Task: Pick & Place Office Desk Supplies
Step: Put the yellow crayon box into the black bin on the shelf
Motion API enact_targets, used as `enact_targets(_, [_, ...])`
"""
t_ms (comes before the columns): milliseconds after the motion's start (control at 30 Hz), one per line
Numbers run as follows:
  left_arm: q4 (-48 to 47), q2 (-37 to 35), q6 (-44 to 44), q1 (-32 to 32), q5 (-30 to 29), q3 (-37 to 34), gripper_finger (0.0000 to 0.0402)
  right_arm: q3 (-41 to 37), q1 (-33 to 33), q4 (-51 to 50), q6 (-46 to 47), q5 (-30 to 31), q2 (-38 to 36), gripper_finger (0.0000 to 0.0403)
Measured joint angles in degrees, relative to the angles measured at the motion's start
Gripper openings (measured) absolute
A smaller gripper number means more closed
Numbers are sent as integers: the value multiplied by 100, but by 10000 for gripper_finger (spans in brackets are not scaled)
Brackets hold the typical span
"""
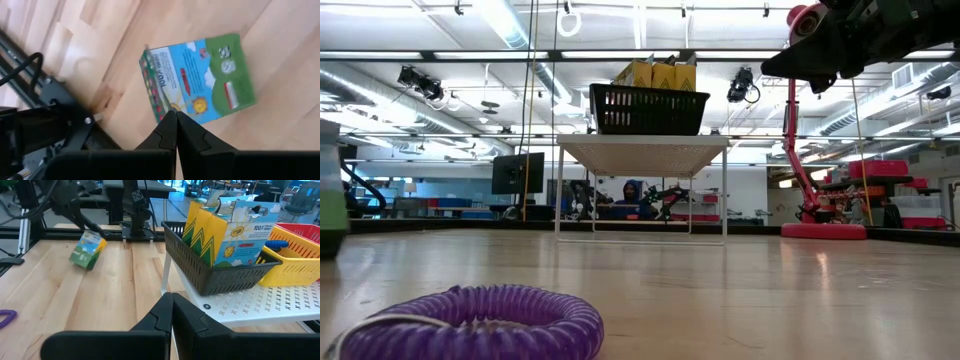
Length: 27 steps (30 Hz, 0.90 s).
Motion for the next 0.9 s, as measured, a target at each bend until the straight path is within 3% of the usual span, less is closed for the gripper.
enact_targets(533, [-335, 156, -42, -50, -323, 562, 12, 0, 1, -2, 2, -2, 0, 11])
enact_targets(733, [490, -55, 211, -138, -565, -123, 73, 0, 1, 1, 4, -10, 19, 11])
enact_targets(900, [1710, -1127, -245, -495, -819, -1481, 86, -7, 1, 14, -17, -106, 89, 11])
